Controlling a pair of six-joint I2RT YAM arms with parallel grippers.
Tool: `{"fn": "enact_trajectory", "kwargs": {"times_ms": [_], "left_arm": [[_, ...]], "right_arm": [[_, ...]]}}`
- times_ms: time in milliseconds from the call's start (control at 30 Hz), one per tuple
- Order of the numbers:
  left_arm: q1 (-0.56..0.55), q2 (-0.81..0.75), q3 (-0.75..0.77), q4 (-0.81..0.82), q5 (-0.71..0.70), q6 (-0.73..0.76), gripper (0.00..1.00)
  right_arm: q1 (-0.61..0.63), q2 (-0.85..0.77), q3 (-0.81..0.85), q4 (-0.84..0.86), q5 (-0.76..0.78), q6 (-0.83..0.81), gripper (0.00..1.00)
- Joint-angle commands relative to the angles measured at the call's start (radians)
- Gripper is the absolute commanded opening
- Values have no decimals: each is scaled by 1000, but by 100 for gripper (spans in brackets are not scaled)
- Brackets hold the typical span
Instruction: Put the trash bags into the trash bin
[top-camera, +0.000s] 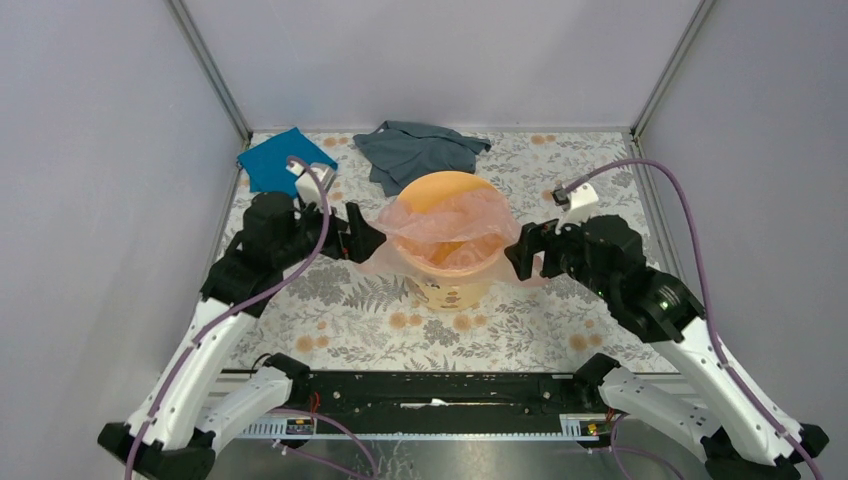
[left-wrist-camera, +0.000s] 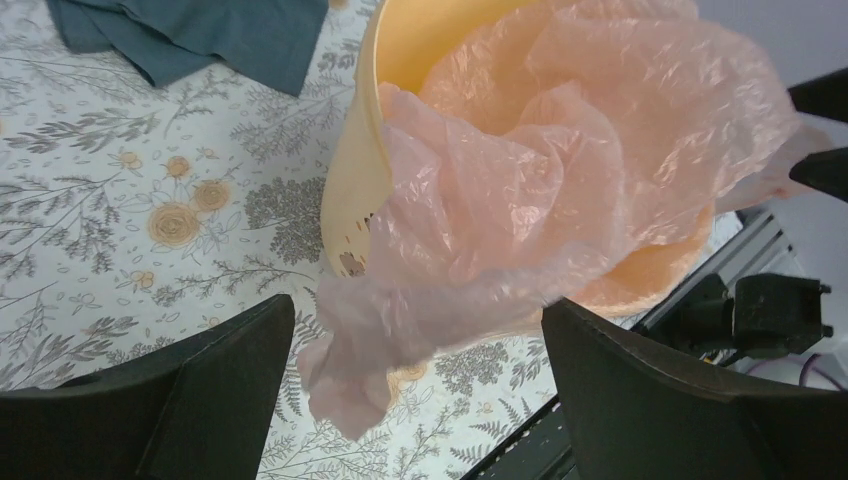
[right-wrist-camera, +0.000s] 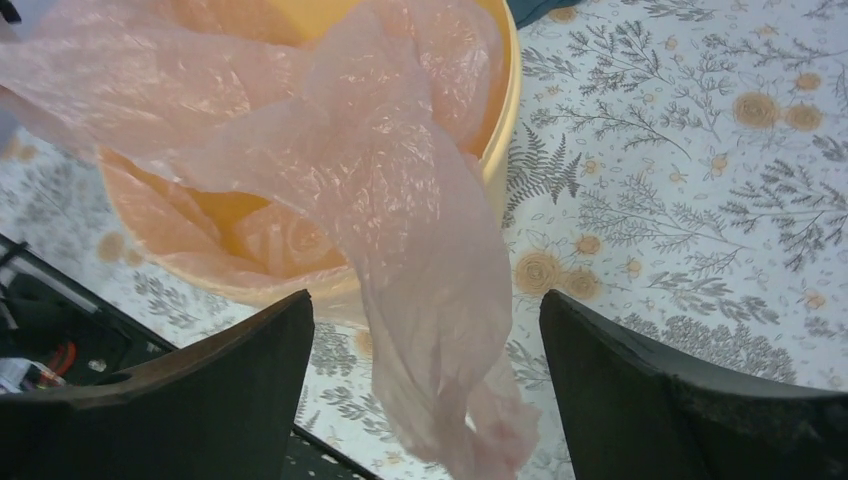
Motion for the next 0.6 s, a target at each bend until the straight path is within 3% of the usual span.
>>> {"fn": "enact_trajectory", "kwargs": {"times_ms": [0,200,300,400,500,567], "left_arm": [[4,53,29,100,114,97,96],[5,108,56,130,-7,58,80],[6,150,79,131,-70,13,61],[5,188,83,166,-62,-20,51],[5,234,99,201,-88,-54,33],[7,276,113,226,-97,-69,29]], "right_arm": [[-1,23,-8,103,-37,-118,83],[-1,44,-22,171,68,-96,56],[-1,60,-15,203,127,-64,43],[-2,93,2,228,217,-18,26],[-2,154,24,254,224,-15,16],[-2,206,33,278,224,-24,13]]}}
